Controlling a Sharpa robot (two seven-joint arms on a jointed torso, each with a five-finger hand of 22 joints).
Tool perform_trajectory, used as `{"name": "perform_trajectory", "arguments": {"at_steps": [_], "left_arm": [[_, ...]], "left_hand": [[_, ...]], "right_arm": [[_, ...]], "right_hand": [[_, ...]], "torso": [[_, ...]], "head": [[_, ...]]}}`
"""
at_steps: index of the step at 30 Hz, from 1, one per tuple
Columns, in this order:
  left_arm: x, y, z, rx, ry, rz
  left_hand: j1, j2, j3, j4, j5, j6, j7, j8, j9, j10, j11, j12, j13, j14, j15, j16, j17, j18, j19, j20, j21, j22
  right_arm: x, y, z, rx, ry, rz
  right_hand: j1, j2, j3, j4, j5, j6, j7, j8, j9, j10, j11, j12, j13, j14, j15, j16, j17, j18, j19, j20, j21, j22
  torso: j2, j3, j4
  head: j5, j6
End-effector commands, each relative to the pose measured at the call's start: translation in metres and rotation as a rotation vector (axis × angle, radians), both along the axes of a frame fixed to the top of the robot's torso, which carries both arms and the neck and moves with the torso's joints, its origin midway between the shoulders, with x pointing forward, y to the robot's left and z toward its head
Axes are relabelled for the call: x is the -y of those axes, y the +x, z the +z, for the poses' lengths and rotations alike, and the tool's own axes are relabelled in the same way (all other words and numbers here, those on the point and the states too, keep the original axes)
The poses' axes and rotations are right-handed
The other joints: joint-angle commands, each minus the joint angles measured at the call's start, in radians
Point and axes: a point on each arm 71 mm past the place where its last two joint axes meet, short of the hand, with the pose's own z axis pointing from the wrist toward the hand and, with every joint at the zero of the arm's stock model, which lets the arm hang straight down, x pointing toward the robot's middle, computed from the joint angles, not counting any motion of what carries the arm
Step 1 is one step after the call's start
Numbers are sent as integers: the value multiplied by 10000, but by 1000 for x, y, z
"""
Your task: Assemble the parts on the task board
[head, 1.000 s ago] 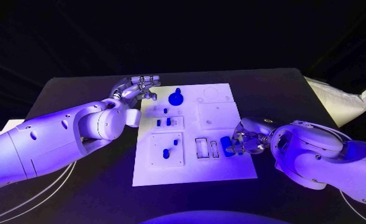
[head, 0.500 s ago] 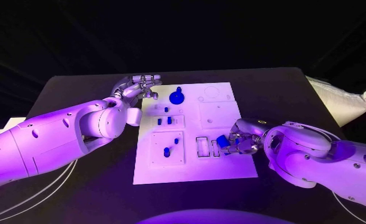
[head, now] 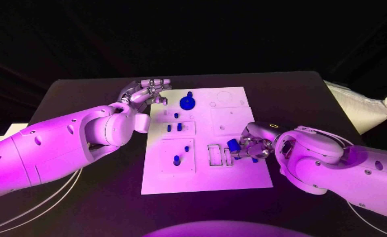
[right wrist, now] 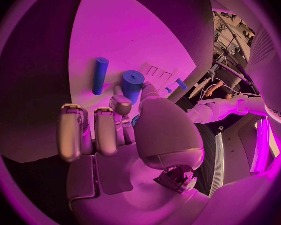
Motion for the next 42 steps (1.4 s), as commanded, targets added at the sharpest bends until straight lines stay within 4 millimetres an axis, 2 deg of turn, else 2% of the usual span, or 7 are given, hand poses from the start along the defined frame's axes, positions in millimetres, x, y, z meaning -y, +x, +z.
{"name": "perform_trajectory", "arguments": {"at_steps": [1, 12, 18, 21, 30, 34, 42], "left_arm": [[2, -1, 1, 52, -108, -192], [2, -1, 0, 42, -105, -189], [3, -1, 0, 34, -113, -205], [3, -1, 0, 29, -111, -202], [4, -1, 0, 24, -121, -218], [5, -2, 0, 24, -124, -224], [5, -2, 0, 26, -131, -236]], "left_hand": [[28, 26, -2, -57, -22, -78, -15, 37, -10, -79, 9, 36, 16, -80, 1, 12, -8, 97, -39, 29, -21, 8], [28, 26, -2, -57, -22, -78, -15, 37, -10, -79, 9, 36, 16, -80, 1, 12, -8, 97, -39, 29, -21, 8], [28, 26, -2, -57, -22, -78, -15, 37, -10, -79, 9, 36, 16, -80, 1, 12, -8, 97, -39, 29, -21, 8], [28, 26, -2, -57, -22, -78, -15, 37, -10, -79, 9, 36, 16, -80, 1, 12, -8, 97, -39, 29, -21, 8], [28, 26, 3, -73, -18, -103, -10, 48, -12, -112, 14, 59, 13, -87, 2, 18, -19, 97, -44, 31, -21, 13], [13, 23, -3, -69, -21, -114, -5, 52, -12, -127, 19, 67, 12, -88, 6, 21, -22, 96, -46, 34, -21, 15], [10, 22, -4, -69, -21, -116, -4, 53, -12, -130, 20, 70, 12, -89, 7, 22, -24, 96, -46, 34, -21, 15]], "right_arm": [[6, -4, -7, -110, 28, -297], [5, -11, 10, 214, 2278, -1286], [4, -12, 17, 269, 2917, -1474], [2, -13, 17, 209, 3039, -1434], [-15, -18, 10, -1051, 2678, -698], [-21, -19, 7, -1362, 2422, -440], [-27, -20, 4, -1614, 2000, -237]], "right_hand": [[138, 147, -88, 9, 300, 61, -6, 82, 53, 19, -68, -22, -9, 428, -57, 26, 13, -99, 34, -76, 32, 189], [648, 340, -80, -55, 1257, -17, 17, -9, 64, 29, -67, -154, 53, 433, -62, 18, 40, -104, 44, -93, 42, 214], [712, 370, -93, -27, 1496, 6, 16, -28, 69, 36, -67, -191, 67, 427, -63, -7, 1, -100, 32, -91, 33, 199], [709, 371, -97, -22, 1512, 6, 17, -31, 68, 34, -67, -196, 66, 425, -63, -10, -4, -99, 30, -91, 31, 195], [477, 374, -254, 59, 1509, 42, 23, -45, 79, 76, -53, -190, 127, 436, -52, 11, 53, -105, 44, -81, 43, 220], [228, 384, -422, 60, 1448, 185, -28, -3, 122, 275, -93, 71, 423, 450, -74, 37, 116, -110, 66, -90, 60, 255], [-144, 402, -677, 58, 1440, 417, -122, 41, 211, 479, -168, 266, 682, 491, -134, 135, 325, -139, 158, -139, 131, 382]], "torso": [[2, 2, -7], [-4, 5, -4], [0, 4, 6], [-2, 11, 9], [1, -9, 10], [10, 5, -8], [7, 0, -5]], "head": [[-9, 2], [-54, 36], [-61, 53], [-48, 47], [-41, 71], [-11, 69], [-8, 22]]}}
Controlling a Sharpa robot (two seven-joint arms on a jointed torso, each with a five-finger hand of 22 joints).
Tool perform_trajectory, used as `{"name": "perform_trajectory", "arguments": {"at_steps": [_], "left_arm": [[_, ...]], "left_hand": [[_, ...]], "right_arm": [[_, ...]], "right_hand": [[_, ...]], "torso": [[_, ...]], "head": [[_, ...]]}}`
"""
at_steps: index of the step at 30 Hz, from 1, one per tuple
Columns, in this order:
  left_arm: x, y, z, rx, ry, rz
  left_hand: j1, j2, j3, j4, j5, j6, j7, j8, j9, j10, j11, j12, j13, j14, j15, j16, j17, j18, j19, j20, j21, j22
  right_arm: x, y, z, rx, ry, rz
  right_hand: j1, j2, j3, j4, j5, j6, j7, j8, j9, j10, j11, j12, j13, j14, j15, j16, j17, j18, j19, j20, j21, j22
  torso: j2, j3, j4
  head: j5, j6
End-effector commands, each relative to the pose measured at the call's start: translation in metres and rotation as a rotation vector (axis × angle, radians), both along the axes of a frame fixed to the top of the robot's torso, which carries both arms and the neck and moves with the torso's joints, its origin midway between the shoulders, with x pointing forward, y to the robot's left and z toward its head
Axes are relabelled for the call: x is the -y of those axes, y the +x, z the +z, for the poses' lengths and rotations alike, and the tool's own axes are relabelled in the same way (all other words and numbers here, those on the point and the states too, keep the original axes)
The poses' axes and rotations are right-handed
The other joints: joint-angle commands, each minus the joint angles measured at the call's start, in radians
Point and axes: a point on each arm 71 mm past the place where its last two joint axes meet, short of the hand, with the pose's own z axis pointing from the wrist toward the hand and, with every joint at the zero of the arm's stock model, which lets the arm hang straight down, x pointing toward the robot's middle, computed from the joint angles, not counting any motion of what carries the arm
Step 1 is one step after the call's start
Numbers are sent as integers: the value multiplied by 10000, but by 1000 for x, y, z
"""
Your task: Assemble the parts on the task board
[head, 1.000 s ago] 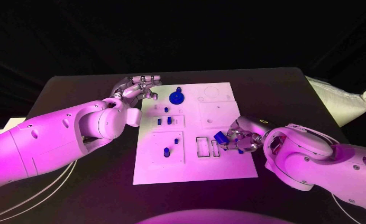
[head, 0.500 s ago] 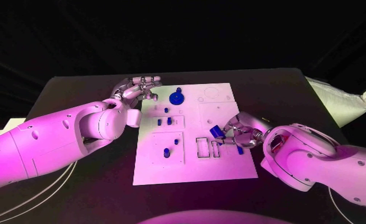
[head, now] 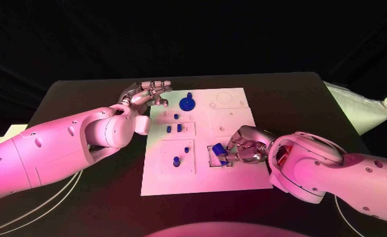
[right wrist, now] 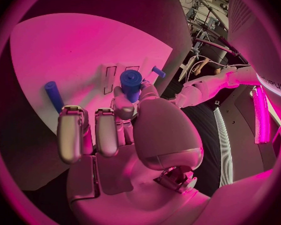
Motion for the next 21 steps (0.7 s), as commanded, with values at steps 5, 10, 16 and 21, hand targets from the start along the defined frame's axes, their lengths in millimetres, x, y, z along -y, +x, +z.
{"name": "perform_trajectory", "arguments": {"at_steps": [5, 10, 16, 21], "left_arm": [[3, -1, 1, 80, -113, -182], [3, -1, 1, 79, -116, -187], [3, -1, 1, 73, -117, -193], [3, -1, 1, 64, -115, -196]], "left_hand": [[2, 20, -8, -67, -23, -49, -3, 58, -13, -49, 6, 75, 12, -90, 9, 23, -18, 95, -47, 36, -21, 10], [2, 20, -8, -67, -23, -49, -3, 58, -13, -49, 6, 75, 12, -90, 9, 23, -18, 95, -47, 36, -21, 10], [2, 20, -8, -67, -23, -49, -3, 58, -13, -49, 6, 75, 12, -90, 9, 23, -18, 95, -47, 36, -21, 10], [-3, 20, -9, -69, -22, -57, -3, 63, -13, -60, 7, 85, 11, -91, 11, 26, -22, 95, -49, 38, -22, 11]], "right_arm": [[-4, -2, -6, -478, -599, 343], [-5, 0, -5, -277, -598, 248], [-7, 2, -3, 308, -678, 293], [-8, 3, -1, 633, -703, 309]], "right_hand": [[-233, 17, -172, -5, -64, 224, -36, 60, 68, 134, -43, 77, 114, 505, -97, 79, 125, -151, 71, -49, 70, 427], [-328, 39, -233, 4, -99, 264, -52, 64, 97, 150, -58, 69, 133, 505, -112, 80, 131, -152, 74, -65, 72, 431], [-916, 85, -654, 1, -1422, 342, -91, 46, 237, 177, -88, -48, 152, 497, -145, 66, 130, -153, 73, -104, 68, 435], [-1836, -303, -1049, 15, -3678, 312, -76, -7, 352, 143, -81, -215, 125, 478, -132, 14, 67, -147, 49, -107, 44, 409]], "torso": [[0, 13, -6], [-1, 11, -2], [6, 15, -14], [-6, 8, -10]], "head": [[23, -55], [21, -55], [19, -64], [3, -61]]}}
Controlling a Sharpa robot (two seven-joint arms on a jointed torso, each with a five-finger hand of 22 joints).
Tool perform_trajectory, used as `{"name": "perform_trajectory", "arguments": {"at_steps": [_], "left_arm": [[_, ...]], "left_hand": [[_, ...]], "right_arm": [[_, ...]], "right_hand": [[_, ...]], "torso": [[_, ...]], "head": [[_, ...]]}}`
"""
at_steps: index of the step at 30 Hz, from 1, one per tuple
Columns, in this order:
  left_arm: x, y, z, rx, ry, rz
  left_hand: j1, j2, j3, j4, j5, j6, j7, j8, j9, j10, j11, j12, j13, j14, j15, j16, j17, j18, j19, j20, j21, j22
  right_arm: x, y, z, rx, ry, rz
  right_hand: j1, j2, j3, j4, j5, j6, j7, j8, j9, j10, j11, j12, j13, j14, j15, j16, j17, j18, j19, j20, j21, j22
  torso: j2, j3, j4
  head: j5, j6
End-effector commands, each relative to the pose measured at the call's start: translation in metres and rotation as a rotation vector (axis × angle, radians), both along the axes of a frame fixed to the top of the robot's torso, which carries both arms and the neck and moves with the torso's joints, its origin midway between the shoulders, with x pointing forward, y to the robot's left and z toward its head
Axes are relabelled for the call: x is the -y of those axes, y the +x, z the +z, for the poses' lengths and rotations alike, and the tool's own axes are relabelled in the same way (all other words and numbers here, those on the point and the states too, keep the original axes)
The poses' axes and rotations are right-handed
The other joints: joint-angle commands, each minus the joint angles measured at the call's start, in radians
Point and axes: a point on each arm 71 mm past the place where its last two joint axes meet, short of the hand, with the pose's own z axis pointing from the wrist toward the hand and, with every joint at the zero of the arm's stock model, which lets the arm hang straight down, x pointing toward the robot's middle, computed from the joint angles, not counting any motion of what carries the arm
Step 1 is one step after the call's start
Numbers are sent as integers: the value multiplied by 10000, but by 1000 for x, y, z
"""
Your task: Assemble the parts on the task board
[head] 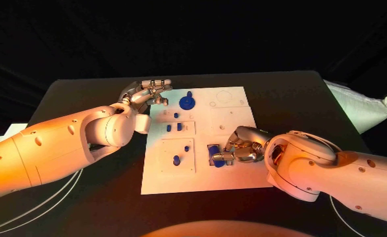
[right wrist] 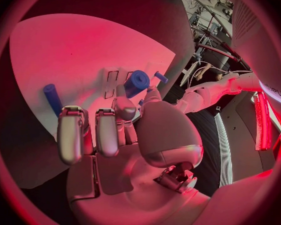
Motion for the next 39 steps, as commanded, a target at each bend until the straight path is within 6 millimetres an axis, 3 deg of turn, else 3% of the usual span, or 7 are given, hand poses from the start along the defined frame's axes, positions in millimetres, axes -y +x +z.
{"name": "perform_trajectory", "arguments": {"at_steps": [1, 4, 8, 12, 17, 21, 39], "left_arm": [[3, -1, 1, 65, -110, -187], [3, -1, 1, 60, -108, -186], [3, 0, 1, 55, -106, -185], [3, 0, 1, 47, -111, -200], [3, 0, 1, 30, -111, -213], [3, 0, 1, 22, -116, -228], [3, 0, 1, 17, -123, -245]], "left_hand": [[-3, 20, -9, -69, -22, -57, -2, 63, -13, -60, 7, 45, 11, -91, 11, 26, -14, 95, -49, 38, -21, 14], [1, 22, -5, -73, -20, -61, -3, 65, -13, -65, 6, 49, 11, -93, 11, 26, -17, 96, -49, 38, -21, 14], [1, 22, -5, -73, -20, -61, -3, 65, -13, -65, 6, 49, 11, -93, 11, 26, -17, 96, -49, 38, -21, 14], [1, 22, -5, -73, -20, -61, -3, 65, -13, -65, 6, 49, 11, -93, 11, 26, -17, 96, -49, 38, -21, 14], [1, 22, -5, -73, -20, -61, -3, 65, -13, -65, 6, 49, 11, -93, 11, 26, -17, 96, -49, 38, -21, 14], [1, 22, -5, -73, -20, -61, -3, 65, -13, -65, 6, 49, 11, -93, 11, 26, -17, 96, -49, 38, -21, 14], [1, 22, -5, -73, -20, -61, -3, 65, -13, -65, 6, 49, 11, -93, 11, 26, -17, 96, -49, 38, -21, 14]], "right_arm": [[0, 2, 3, 614, -202, 59], [0, 2, 3, 761, -222, 65], [0, 2, 4, 911, -231, 139], [-1, 2, 5, 933, -247, 236], [-2, 3, 6, 1323, -380, 201], [-4, 5, 6, 1480, -444, 195], [1, 5, 4, 1652, -421, 118]], "right_hand": [[-430, -507, 114, 20, -1090, -42, 70, -66, 64, 13, 44, -105, -14, 473, -58, -40, -53, -142, -4, -61, 2, 394], [-994, -1270, 767, 48, -1173, -68, 78, -100, 139, 1, 27, -181, 4, 464, -61, -71, -81, -136, -23, -70, -21, 369], [-1021, -1373, 857, 60, -1181, -68, 62, -105, 159, -1, 48, -203, 3, 465, -68, -76, -83, -136, -22, -71, -23, 370], [-487, -962, 1213, -26, -1097, -36, 53, -96, 223, 28, 50, -200, 56, 473, -65, -75, -65, -138, -14, -61, -20, 383], [1574, -372, 1825, -953, -818, 122, -13, 40, 371, 24, -26, -281, 68, 483, -125, -68, -20, -131, -29, -98, -37, 367], [2155, -81, 2029, -1249, -856, 143, -38, 75, 425, 38, -53, -316, 75, 497, -146, -35, 61, -135, -20, -121, -32, 383], [2447, -79, 1945, -1530, -608, 173, -55, 125, 528, 83, -74, -417, 76, 506, -162, -17, 129, -141, -8, -151, -29, 404]], "torso": [[-8, -5, 5], [-7, -1, 10], [-6, 2, 9], [-4, 1, 5], [-2, 5, -8], [-3, 6, 4], [-16, 2, 3]], "head": [[-8, 0], [-8, -4], [-10, 5], [-8, 0], [-11, -15], [-19, -14], [-58, -15]]}}
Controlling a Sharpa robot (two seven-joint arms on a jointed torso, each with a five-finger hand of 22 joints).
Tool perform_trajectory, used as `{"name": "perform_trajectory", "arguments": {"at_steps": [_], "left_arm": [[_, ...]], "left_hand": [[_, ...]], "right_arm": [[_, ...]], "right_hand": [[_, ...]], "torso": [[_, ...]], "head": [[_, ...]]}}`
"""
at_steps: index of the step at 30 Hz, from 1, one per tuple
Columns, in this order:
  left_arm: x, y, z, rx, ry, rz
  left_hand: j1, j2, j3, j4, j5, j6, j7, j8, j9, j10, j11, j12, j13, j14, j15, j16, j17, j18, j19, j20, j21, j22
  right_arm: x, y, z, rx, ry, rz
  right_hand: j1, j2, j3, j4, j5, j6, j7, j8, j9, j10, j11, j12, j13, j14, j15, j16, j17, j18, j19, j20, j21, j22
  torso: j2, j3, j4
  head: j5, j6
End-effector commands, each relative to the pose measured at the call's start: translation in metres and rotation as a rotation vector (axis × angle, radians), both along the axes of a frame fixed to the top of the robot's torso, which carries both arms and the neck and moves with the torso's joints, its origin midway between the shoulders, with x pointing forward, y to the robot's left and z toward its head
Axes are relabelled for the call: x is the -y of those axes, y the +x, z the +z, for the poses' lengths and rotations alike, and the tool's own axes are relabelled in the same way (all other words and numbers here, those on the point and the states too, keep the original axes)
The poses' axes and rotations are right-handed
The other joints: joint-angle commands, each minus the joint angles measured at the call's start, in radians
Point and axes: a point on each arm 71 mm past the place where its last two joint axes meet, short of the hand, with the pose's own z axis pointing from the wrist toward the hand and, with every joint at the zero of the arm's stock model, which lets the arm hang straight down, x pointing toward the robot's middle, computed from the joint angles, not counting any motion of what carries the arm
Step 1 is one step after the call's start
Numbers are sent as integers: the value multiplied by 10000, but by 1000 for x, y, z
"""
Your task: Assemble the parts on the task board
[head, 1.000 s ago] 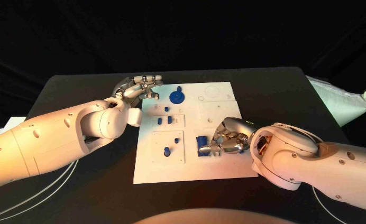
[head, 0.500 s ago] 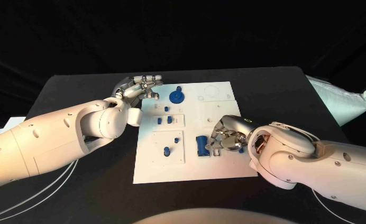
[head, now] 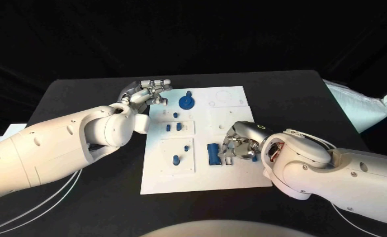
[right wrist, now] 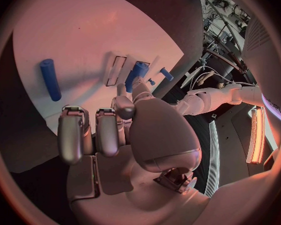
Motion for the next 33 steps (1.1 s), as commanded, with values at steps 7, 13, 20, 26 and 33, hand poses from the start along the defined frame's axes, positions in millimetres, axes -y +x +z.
{"name": "perform_trajectory", "arguments": {"at_steps": [7, 13, 20, 26, 33], "left_arm": [[1, -1, 1, 61, -99, -166], [1, -1, 1, 61, -112, -192], [1, -2, 2, 72, -130, -223], [2, -2, 2, 71, -164, -294], [2, -2, 2, 56, -166, -316]], "left_hand": [[1, 22, -5, -73, -20, -62, -2, 65, -13, -66, 6, 50, 11, -93, 11, 26, -11, 96, -49, 38, -21, 9], [1, 22, -5, -73, -20, -62, -2, 65, -13, -66, 6, 50, 11, -93, 11, 26, -11, 96, -49, 38, -21, 9], [1, 22, -5, -73, -20, -62, -2, 65, -13, -66, 6, 50, 11, -93, 11, 26, -11, 96, -49, 38, -21, 9], [9, 32, 5, -91, -16, -80, 1, 83, -12, -93, 9, 81, 10, -102, 12, 30, -28, 97, -54, 40, -21, 13], [9, 32, 5, -91, -16, -80, 1, 83, -12, -93, 9, 81, 10, -102, 12, 30, -28, 97, -54, 40, -21, 13]], "right_arm": [[32, 1, 15, -3, 162, -830], [59, 4, 27, 93, -220, -1299], [86, 6, 24, 23, -1134, -1539], [89, 5, 13, -369, -1575, -1432], [82, 3, 3, -476, -1920, -1074]], "right_hand": [[-230, 170, -141, 181, 864, -313, 141, -288, -86, 41, 62, -160, -13, 516, -17, 36, 31, -148, 10, -30, -18, 421], [-246, 197, -175, 229, 1124, -410, 212, -479, -138, 25, 120, -213, -18, 519, 33, 44, 57, -149, 13, 15, -16, 430], [-476, 235, -282, 446, 1319, -390, 249, -614, -166, 3, 161, -297, -51, 513, 75, 29, 41, -144, -4, 58, -29, 414], [-617, 249, -366, 603, 1387, -295, 234, -659, -161, 0, 156, -340, -63, 506, 76, 12, 21, -137, -20, 73, -43, 396], [-846, 52, -671, 849, 1686, -198, 221, -760, -149, -63, 150, -524, -163, 480, 71, -63, -84, -115, -86, 76, -100, 313]], "torso": [[-22, 2, -42], [-33, -5, -37], [-16, 4, -66], [-23, 23, -72], [-19, 21, -46]], "head": [[-120, 53], [-276, 98], [-405, 100], [-419, 113], [-426, 106]]}}
